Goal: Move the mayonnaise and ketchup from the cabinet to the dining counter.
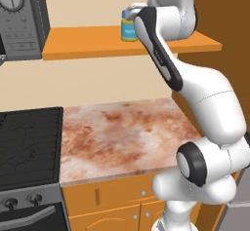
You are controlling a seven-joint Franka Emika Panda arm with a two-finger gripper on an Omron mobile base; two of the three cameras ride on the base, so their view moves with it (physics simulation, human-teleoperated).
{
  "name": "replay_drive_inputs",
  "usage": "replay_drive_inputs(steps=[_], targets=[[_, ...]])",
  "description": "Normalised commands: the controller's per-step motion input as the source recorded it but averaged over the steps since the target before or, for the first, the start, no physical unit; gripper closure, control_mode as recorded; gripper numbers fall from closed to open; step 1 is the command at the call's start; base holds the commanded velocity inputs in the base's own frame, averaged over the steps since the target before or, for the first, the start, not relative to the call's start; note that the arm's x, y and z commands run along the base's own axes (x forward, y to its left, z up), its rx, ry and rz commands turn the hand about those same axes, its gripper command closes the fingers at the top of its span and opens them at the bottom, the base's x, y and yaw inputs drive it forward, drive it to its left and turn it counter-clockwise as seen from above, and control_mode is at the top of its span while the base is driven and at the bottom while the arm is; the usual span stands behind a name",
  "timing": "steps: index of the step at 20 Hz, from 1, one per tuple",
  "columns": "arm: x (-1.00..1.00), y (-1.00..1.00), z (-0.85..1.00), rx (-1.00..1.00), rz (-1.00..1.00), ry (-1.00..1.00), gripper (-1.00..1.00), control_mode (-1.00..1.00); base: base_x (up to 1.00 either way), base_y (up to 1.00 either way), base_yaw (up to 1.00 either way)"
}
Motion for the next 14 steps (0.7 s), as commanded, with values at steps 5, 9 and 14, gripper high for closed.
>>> replay_drive_inputs(steps=[5, 9, 14], targets=[[0.34, 0.01, 0.00, 0.00, 0.00, 0.06, -1.00, -1.00, 0.00, 0.00, 0.00], [0.30, 0.03, 0.00, 0.00, 0.00, 0.01, -1.00, -1.00, 0.00, 0.00, 0.00], [0.24, 0.07, 0.00, 0.00, 0.00, 0.00, -1.00, -1.00, 0.00, 0.00, 0.00]])
